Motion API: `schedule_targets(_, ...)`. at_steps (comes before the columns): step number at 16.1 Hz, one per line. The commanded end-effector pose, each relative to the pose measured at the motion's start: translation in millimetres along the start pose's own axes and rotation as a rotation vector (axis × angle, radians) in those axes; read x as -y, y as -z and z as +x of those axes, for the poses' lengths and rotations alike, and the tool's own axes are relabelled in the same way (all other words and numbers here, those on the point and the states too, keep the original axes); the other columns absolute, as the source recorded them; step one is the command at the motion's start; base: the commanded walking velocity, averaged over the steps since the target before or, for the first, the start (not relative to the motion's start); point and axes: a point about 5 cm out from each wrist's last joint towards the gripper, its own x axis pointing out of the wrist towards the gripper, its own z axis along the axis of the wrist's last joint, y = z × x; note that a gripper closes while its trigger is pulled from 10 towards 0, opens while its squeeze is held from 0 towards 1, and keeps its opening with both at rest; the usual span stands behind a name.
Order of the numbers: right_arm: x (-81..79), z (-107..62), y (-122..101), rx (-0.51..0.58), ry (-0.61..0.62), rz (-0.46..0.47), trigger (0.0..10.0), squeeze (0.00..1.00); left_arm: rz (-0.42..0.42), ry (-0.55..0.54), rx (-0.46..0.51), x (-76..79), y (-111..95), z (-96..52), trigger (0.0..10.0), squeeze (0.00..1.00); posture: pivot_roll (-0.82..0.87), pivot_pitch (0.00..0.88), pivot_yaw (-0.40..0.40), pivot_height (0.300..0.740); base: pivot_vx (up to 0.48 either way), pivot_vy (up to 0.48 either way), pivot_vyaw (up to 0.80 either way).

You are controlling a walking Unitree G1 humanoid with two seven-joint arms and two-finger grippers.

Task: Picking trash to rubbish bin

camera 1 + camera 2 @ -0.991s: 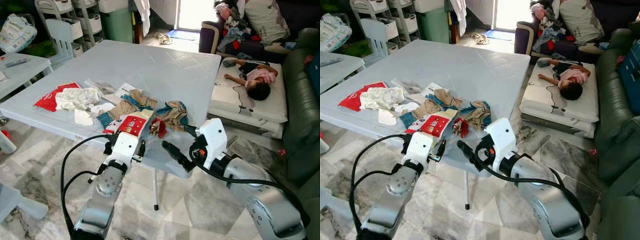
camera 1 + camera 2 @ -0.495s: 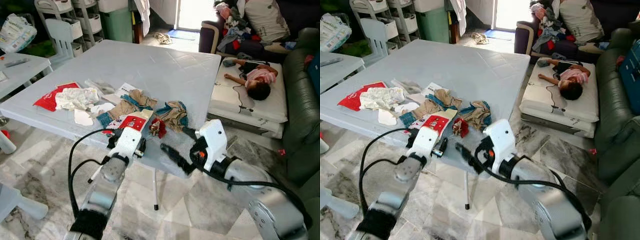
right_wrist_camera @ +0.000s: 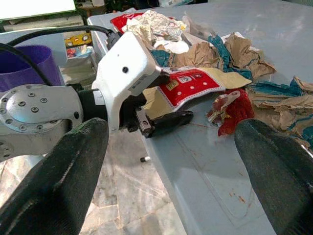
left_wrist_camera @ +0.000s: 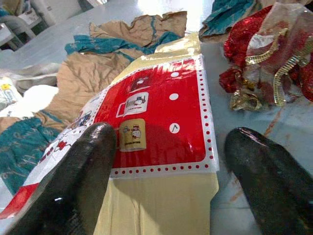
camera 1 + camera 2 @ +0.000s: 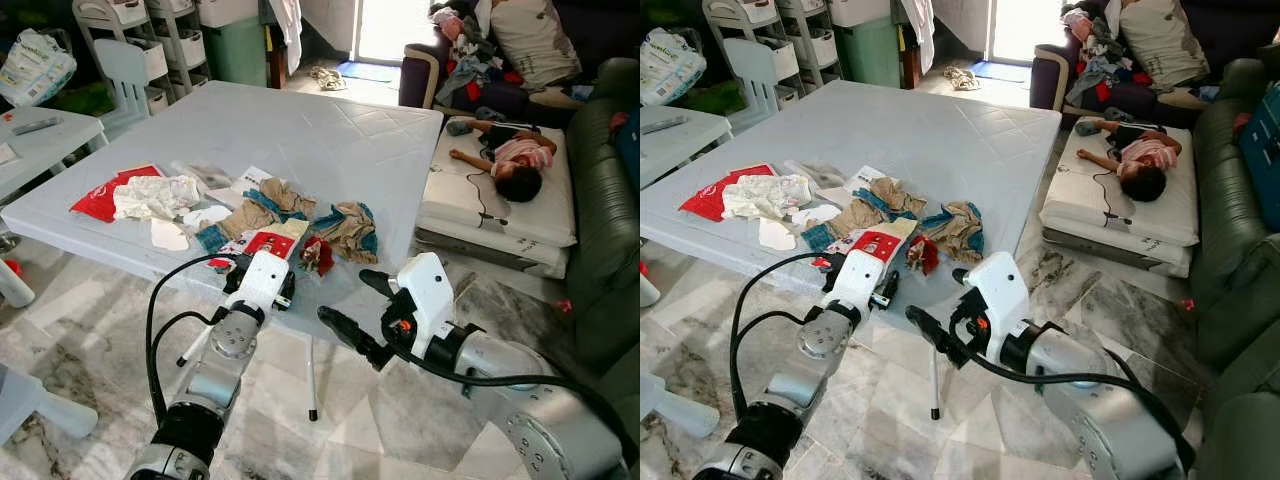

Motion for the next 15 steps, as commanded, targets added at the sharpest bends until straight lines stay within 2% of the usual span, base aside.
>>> schedule_targets(1, -2.6, -0.9, -4, 0.004, -0.023, -0.009, 10.0, 0.0, 0.01, -0.021, -0.032, -5.6, 8, 0.3, 0.0, 0.0, -0.04, 0.0, -0.039, 0.74, 0.0, 0.0, 0.0)
schedule_targets(5, -2.9, -0.3, -4, 0.002, -0.025, -0.01, 10.0, 0.0, 0.006, -0.069, -0.025, -17.7, 10, 0.1, 0.0, 0.0, -0.03, 0.0, -0.041, 0.74, 0.0, 0.0, 0.0)
schedule_targets(15, -0.9, -0.5, -4, 0.003, -0.013, -0.013, 10.0, 0.0, -0.009, -0.112, 0.046, -21.2, -1, 4.0, 0.0, 0.0, -0.04, 0.0, -0.042, 0.74, 0.0, 0.0, 0.0)
